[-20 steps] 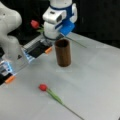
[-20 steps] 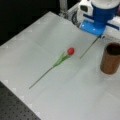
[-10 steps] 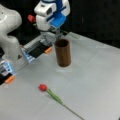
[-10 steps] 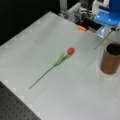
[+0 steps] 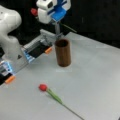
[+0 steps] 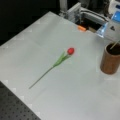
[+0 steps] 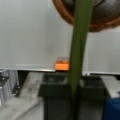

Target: Flower insertion into a vase

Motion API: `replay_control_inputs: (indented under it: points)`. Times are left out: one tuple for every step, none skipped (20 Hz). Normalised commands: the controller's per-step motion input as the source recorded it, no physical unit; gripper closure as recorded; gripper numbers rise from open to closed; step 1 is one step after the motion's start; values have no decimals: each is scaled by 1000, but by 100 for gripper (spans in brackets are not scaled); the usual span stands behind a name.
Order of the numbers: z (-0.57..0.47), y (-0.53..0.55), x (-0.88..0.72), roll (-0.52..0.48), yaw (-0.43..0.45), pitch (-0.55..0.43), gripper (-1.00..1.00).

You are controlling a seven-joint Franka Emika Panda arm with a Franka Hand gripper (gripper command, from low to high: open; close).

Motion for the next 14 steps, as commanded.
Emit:
replay_control_inputs:
  points:
    - [-94, 69, -481, 80, -80, -29, 100]
    - [-109, 11, -474, 92, -62, -33, 100]
    - [-127, -41, -469, 102, -53, -47, 100]
    - [-140, -72, -451, 114, -57, -56, 100]
    - [-148, -102, -449, 124, -52, -63, 100]
    - [-152, -125, -427, 135, -44, -71, 100]
    - [-153, -160, -466, 137, -29, -75, 100]
    - [-149, -186, -482, 145, -14, -82, 100]
    - [-144, -214, -504, 154, -2, -87, 100]
    - [-140, -230, -511, 159, 17, -97, 100]
    - [-142, -241, -511, 165, 27, -107, 100]
    - [-139, -237, -492, 171, 31, -118, 100]
    - [-147, -237, -475, 177, 38, -124, 100]
    - [-156, -237, -457, 186, 44, -134, 100]
